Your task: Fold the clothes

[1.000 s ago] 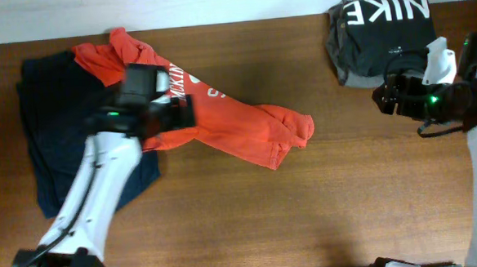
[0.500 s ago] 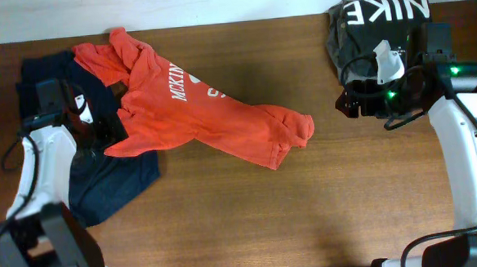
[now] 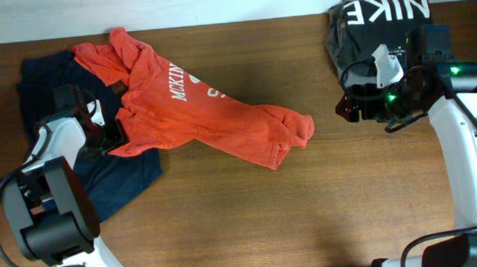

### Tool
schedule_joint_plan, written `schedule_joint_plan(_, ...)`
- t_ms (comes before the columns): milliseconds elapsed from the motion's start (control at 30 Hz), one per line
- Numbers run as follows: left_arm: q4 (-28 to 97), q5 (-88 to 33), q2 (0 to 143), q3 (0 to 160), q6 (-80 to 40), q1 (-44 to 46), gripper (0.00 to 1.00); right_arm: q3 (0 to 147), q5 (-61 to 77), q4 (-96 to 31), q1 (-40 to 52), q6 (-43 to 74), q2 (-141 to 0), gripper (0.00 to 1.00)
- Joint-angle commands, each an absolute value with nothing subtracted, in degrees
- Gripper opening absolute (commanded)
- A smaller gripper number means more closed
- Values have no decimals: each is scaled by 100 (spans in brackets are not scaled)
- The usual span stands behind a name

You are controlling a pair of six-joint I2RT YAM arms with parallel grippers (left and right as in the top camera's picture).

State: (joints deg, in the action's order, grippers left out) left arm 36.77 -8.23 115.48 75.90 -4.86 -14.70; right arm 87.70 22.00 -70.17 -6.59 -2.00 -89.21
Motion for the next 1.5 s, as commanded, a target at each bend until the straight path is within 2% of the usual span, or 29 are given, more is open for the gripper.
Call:
schedule_joint_plan(0,3918,-1249,11762,7784,-421,-1452,44,8866,2231,-6984,-628,-276,-8932,86)
schedule_joint_plan(100,4268,-1247,11762,8134,-419,-1452,40,8866,2231,-6984,-628,-276,-8932,86)
schedule_joint_plan(400,5006,-1243,11762,8742,-290,-1452,41,8866,2233,-6987,-628,-274,-8932,86)
schedule_joint_plan(500,5236,-1247,11764,8742,-174,-1435,31,8866,2235,-6989,-626,-274,-8932,85)
schedule_joint_plan(600,5319,-1046,11764,8731,30,-1426,33,8866,2233,-6991,-628,-274,-8932,86)
schedule_joint_plan(767,5317,-338,11764,8731,30,-1470,49,8866,2231,-7022,-628,-279,-8932,86)
schedule_joint_plan(900,5297,-377,11769,8731,27,-1474,49,8866,2231,-7019,-628,-279,-8932,85)
schedule_joint_plan(1100,5306,-794,11900,8726,27,-1452,30,8866,2228,-7013,-628,-279,-8932,86)
schedule_joint_plan(1167,5321,-797,11970,8726,27,-1424,18,8866,2226,-7008,-628,-279,-8932,86)
schedule_joint_plan(1200,5330,-814,12003,8726,27,-1411,7,8866,2226,-7008,-628,-279,-8932,86)
schedule_joint_plan(1233,5336,-823,12027,8726,23,-1400,1,8866,2226,-7008,-628,-279,-8932,86)
schedule_joint_plan(1400,5389,-1227,12009,8829,21,-1354,1,8868,2158,-7008,-628,-279,-8932,85)
schedule_joint_plan(1467,5579,-1470,11926,9043,23,-1354,1,8868,2053,-7013,-628,-274,-8932,82)
